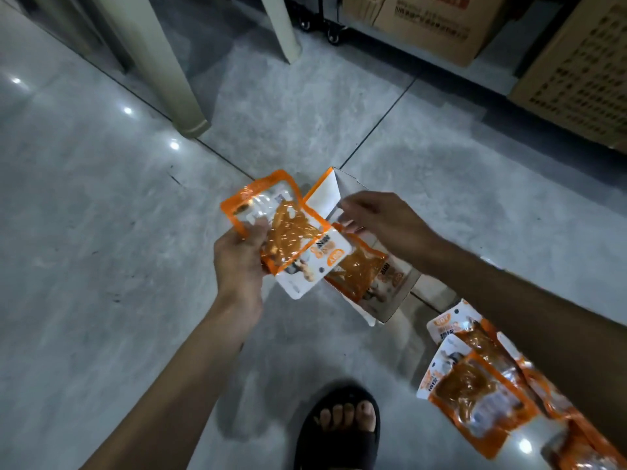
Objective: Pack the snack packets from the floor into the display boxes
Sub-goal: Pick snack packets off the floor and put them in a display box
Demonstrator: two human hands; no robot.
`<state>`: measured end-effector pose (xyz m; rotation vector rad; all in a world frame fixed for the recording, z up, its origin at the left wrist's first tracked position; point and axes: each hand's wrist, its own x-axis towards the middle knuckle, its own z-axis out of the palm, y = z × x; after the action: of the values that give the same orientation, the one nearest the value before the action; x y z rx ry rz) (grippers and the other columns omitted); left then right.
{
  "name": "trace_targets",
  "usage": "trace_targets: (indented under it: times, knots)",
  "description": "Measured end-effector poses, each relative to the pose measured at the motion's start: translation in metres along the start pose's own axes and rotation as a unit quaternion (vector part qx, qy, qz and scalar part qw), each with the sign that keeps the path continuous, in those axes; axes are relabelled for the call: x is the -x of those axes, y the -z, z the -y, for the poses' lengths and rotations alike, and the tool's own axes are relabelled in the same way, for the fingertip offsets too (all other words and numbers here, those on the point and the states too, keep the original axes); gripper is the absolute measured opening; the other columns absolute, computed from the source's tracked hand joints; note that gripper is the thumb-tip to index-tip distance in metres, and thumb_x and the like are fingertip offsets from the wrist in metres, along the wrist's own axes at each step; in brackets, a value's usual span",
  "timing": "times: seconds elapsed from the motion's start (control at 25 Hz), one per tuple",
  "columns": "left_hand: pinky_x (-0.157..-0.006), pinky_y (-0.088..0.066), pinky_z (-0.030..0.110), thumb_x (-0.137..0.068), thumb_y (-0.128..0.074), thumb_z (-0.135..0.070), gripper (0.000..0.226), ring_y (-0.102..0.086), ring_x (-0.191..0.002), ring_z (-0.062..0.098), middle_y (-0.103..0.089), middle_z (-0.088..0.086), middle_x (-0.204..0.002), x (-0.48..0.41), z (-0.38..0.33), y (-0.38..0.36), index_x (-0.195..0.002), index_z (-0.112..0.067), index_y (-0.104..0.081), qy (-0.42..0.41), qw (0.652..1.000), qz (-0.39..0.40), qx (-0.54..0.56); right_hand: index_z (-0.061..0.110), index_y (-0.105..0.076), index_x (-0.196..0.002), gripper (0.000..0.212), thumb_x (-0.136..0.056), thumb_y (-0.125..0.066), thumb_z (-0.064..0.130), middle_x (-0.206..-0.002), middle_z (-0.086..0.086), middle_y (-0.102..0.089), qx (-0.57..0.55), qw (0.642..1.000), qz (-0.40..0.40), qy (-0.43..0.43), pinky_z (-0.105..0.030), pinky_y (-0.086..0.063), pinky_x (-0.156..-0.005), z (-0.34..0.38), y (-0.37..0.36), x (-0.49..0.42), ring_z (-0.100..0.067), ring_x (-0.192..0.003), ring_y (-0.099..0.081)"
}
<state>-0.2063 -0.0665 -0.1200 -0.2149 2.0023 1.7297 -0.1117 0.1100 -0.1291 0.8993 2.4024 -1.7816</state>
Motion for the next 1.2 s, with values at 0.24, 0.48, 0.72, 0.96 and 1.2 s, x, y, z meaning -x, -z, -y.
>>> trace_targets:
  times: [0.24, 0.48, 0.72, 0.96, 1.2]
  knots:
    - [-0.071, -0.056, 0.04, -0.087, -0.07, -0.038, 0.027, -0.066, -0.079, 0.023, -0.069, 0.001, -0.104, 0.003, 0.014, -0.014, -0.107, -0.021, -0.065, -0.066, 0.972, 0.005, -0.226, 0.024, -0.058, -0.108, 0.027, -0.085, -0.073, 0.019, -0.088, -0.002, -0.066, 0.056, 0.998, -0.01, -0.014, -0.022, -0.054, -0.051, 0.009, 0.014, -0.001, -0.016, -0.062, -0.066]
    - [-0.067, -0.053, 0.031, -0.093, -0.065, -0.032, 0.057, -0.067, -0.095, 0.021, -0.043, 0.009, -0.142, -0.011, 0.036, -0.006, -0.143, -0.02, -0.041, -0.159, 0.898, 0.029, -0.408, 0.022, -0.052, -0.114, 0.021, -0.096, -0.055, 0.012, -0.106, -0.005, -0.067, 0.335, 0.94, 0.061, 0.027, -0.031, -0.056, -0.075, -0.045, -0.008, 0.001, -0.019, -0.089, -0.064]
    - [-0.072, -0.063, 0.041, -0.098, -0.059, -0.015, 0.026, -0.071, -0.091, 0.032, -0.067, 0.016, -0.112, -0.018, 0.042, -0.006, -0.124, -0.009, -0.059, -0.12, 0.951, 0.083, -0.274, 0.016, -0.05, -0.125, 0.031, -0.095, -0.058, 0.015, -0.126, -0.009, -0.061, 0.363, 0.927, 0.089, 0.03, -0.035, -0.052, -0.094, -0.056, -0.031, -0.002, -0.024, -0.111, -0.062]
    - [-0.076, -0.055, 0.045, -0.09, -0.069, -0.021, 0.045, -0.062, -0.112, 0.033, -0.051, 0.012, -0.135, 0.034, 0.011, -0.027, -0.131, -0.013, -0.052, -0.345, 0.777, -0.011, -0.527, 0.017, -0.068, -0.104, 0.018, -0.09, -0.062, 0.008, -0.109, -0.003, -0.065, 0.234, 0.961, -0.12, 0.087, -0.023, -0.049, -0.086, -0.045, 0.026, 0.065, -0.015, -0.097, -0.061]
    - [-0.079, -0.052, 0.038, -0.083, -0.071, -0.027, 0.041, -0.063, -0.101, 0.025, -0.067, 0.004, -0.114, 0.116, 0.043, -0.109, -0.121, -0.016, -0.06, -0.473, 0.638, 0.378, -0.475, 0.012, -0.057, -0.124, 0.057, -0.075, -0.08, 0.031, -0.118, -0.018, -0.058, 0.307, 0.902, -0.209, -0.221, -0.042, -0.046, -0.088, -0.157, 0.095, 0.213, -0.04, -0.107, -0.056]
